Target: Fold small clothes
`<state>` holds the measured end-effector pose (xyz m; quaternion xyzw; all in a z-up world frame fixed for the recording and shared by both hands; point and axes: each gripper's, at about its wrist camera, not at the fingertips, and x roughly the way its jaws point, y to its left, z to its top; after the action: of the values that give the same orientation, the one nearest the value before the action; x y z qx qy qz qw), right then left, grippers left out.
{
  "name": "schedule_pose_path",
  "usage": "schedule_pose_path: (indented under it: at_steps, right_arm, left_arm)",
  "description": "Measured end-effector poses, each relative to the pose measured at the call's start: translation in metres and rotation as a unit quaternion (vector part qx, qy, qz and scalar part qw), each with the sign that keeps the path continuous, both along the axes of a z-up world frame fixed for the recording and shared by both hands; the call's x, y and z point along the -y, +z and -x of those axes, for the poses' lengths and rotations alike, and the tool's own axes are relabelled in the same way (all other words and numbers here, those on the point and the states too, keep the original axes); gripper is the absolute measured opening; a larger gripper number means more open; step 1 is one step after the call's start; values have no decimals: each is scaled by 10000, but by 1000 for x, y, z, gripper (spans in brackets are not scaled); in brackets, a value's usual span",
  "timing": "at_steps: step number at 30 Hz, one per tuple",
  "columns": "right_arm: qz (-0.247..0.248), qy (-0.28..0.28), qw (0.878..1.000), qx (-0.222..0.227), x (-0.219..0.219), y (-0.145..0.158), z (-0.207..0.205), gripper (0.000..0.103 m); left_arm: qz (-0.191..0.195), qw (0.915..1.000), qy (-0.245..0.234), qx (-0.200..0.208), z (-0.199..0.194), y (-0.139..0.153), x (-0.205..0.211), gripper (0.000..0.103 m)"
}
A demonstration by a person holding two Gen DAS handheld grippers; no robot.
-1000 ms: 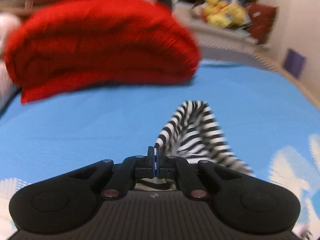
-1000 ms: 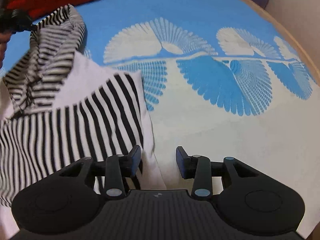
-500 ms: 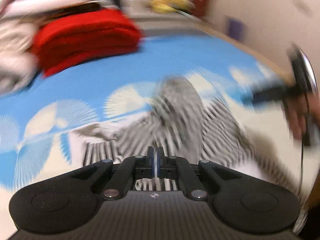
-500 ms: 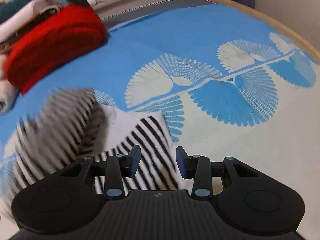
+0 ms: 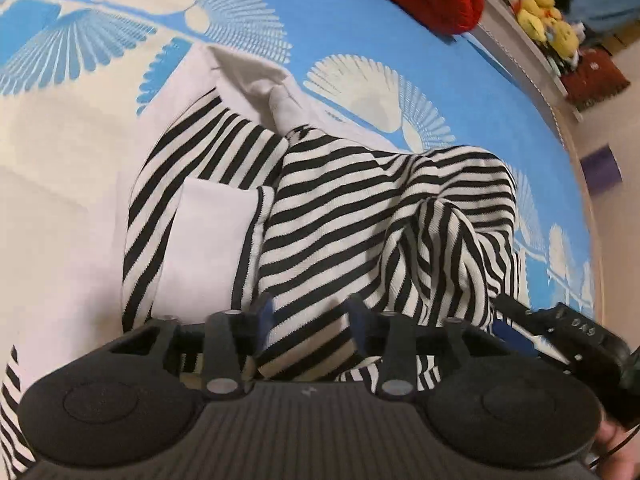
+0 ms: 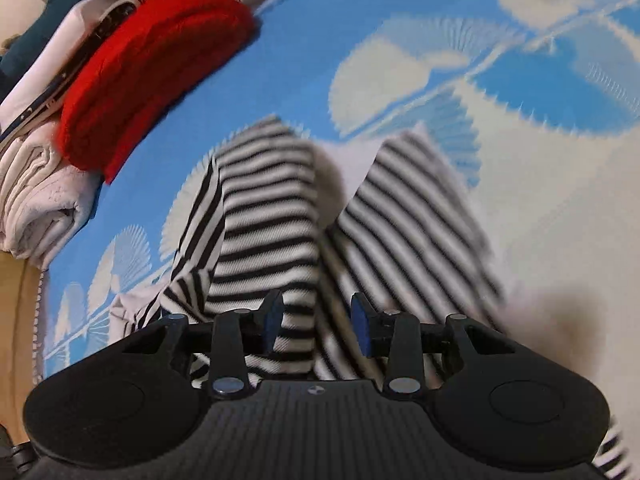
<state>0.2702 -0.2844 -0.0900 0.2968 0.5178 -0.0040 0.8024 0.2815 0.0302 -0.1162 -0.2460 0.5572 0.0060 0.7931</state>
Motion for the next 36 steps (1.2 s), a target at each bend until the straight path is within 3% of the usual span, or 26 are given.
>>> schedule_pose_path:
  at_steps: [3, 5, 6, 7, 8, 9, 11, 13, 15, 17, 19, 20, 21, 22, 23, 25, 26, 27, 28, 29, 31, 36]
  right_arm:
    - [-114, 68, 9999, -58, -13, -11, -4, 40]
    - [-106, 149, 9998, -73, -19, -16, -5, 38]
    - [-97, 134, 9998, -102, -20, -19, -4, 32]
    - [-143, 92, 9998, -71, -20, -19, -2, 10]
    - [-201, 101, 9997, 5, -19, -16, -1, 3]
    - [-234, 136, 9996, 127, -18, -10, -1, 2]
    - [-319, 255, 9979, 495, -17, 10, 4, 1]
    - [-584, 395, 9935, 896, -13, 35, 10, 1]
    - [-817, 677, 9858, 1304, -7, 60, 23, 1]
    - [-1006, 1178, 9783, 1373, -1, 77, 36, 1]
    - [-882, 1885, 9755, 719, -4, 69, 43, 1]
    - [-758, 2119, 9738, 341, -7, 58, 47, 2]
    - [-537, 2255, 9728, -16, -9, 43, 49, 3]
    - [-254, 2242, 9738, -266, -9, 31, 51, 7]
    - [69, 2065, 9772, -485, -7, 21, 51, 8]
    - [127, 1683, 9845, -486, 4, 17, 46, 12]
    - [78, 1508, 9878, -378, 9, 19, 42, 14]
    - [94, 1331, 9907, -249, 13, 23, 38, 25]
    - [155, 1179, 9928, -103, 14, 26, 34, 36]
    - [199, 1077, 9940, 24, 14, 27, 31, 41]
    - [200, 941, 9954, 36, 10, 19, 20, 46]
    - [-67, 594, 9973, -415, 2, -16, 5, 45]
  left_arm:
    - [-124, 9997, 157, -157, 2, -5, -1, 59]
    - [72, 9994, 209, -261, 2, -12, -4, 57]
    - [190, 9992, 208, -299, 4, -13, -4, 50]
    - [233, 9991, 165, -312, 4, -16, -3, 42]
    - [213, 9993, 85, -291, 3, -16, 0, 23]
    - [152, 9996, -4, -226, 3, -13, 2, 11]
    - [-38, 9999, 33, 131, 2, -1, 0, 3]
    - [-280, 9964, 121, 789, 2, 26, -8, 2]
    - [-263, 9851, 281, 1678, 10, 59, -22, 2]
    - [-161, 9769, 361, 2100, 17, 76, -36, 3]
    - [84, 9821, 372, 1844, 18, 70, -49, 7]
    - [180, 9905, 257, 1340, 15, 58, -52, 11]
    - [137, 9977, 77, 655, 13, 41, -52, 24]
    - [-77, 9998, 4, 160, 14, 27, -52, 26]
    - [-332, 9994, 125, -33, 18, 21, -53, 26]
    - [-398, 9984, 395, -1, 22, 23, -59, 28]
    - [-265, 9983, 496, 120, 22, 28, -62, 39]
    - [-155, 9976, 621, 256, 23, 33, -64, 55]
    - [-108, 9970, 691, 323, 25, 36, -63, 61]
    - [-53, 9972, 680, 295, 23, 36, -61, 66]
    - [168, 9974, 695, 97, 16, 28, -58, 66]
    - [602, 9940, 812, -408, 13, -1, -43, 65]
